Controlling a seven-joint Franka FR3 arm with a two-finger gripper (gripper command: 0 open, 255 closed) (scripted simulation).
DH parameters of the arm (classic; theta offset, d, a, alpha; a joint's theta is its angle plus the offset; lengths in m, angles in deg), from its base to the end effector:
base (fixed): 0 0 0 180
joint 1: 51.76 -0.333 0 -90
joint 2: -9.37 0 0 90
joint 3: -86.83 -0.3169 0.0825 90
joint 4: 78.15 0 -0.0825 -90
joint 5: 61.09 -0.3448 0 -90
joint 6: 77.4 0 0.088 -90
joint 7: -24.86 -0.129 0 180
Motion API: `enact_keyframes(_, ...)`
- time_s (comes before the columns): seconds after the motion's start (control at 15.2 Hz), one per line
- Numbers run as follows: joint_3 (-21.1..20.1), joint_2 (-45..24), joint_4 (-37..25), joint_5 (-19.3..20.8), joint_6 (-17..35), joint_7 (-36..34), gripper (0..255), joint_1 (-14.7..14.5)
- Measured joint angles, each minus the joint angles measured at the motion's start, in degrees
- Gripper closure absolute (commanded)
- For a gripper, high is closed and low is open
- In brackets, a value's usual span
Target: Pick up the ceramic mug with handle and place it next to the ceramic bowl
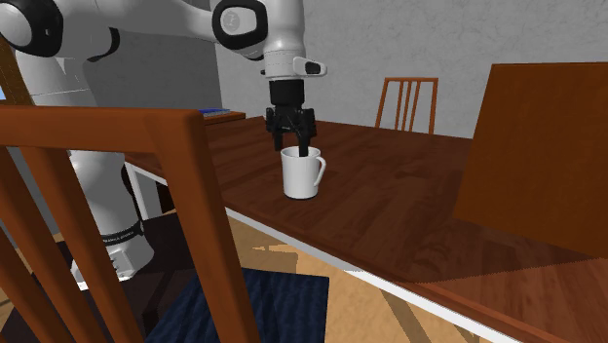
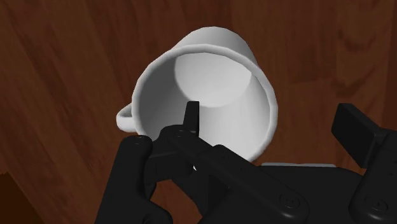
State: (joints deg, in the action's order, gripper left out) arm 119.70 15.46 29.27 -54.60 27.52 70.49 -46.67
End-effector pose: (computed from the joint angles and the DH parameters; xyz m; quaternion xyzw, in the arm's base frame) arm 0.3825 -0.3264 0.5379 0.9961 0.0807 -0.0001 0.0350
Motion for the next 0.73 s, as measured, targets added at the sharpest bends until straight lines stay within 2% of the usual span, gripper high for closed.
enact_keyframes(0.53, 0.2, -0.2, 1.9, -0.1, 2.1, 0.2, 0, 0.1)
enact_keyframes(0.59, 0.2, -0.2, 1.9, -0.1, 2.1, 0.2, 255, 0.1)
enact_keyframes(0.73, 0.2, -0.2, 1.9, -0.1, 2.1, 0.2, 255, 0.1)
